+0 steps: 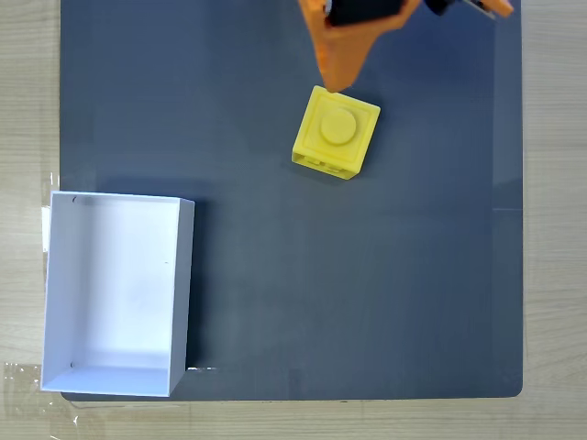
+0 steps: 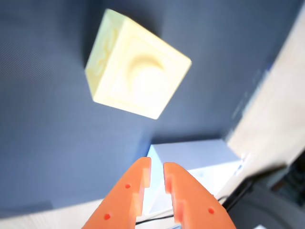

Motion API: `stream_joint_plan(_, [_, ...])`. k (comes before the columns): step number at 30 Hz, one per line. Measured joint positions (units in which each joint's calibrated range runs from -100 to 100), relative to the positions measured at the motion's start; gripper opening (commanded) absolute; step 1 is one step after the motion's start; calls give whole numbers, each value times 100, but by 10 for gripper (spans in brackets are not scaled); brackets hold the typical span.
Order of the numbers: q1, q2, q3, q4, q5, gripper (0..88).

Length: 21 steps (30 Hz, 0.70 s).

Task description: Grasp a yellow block and put it in the box

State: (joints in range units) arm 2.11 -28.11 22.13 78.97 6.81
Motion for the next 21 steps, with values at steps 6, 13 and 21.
stream_joint_plan(6, [-126,1669,-1807,1246,1062,109])
stream_joint_plan(13, [-90,2242,-2340,1809,2250,389])
stream_joint_plan(21, [189,2453,-2249,1999,3333,434])
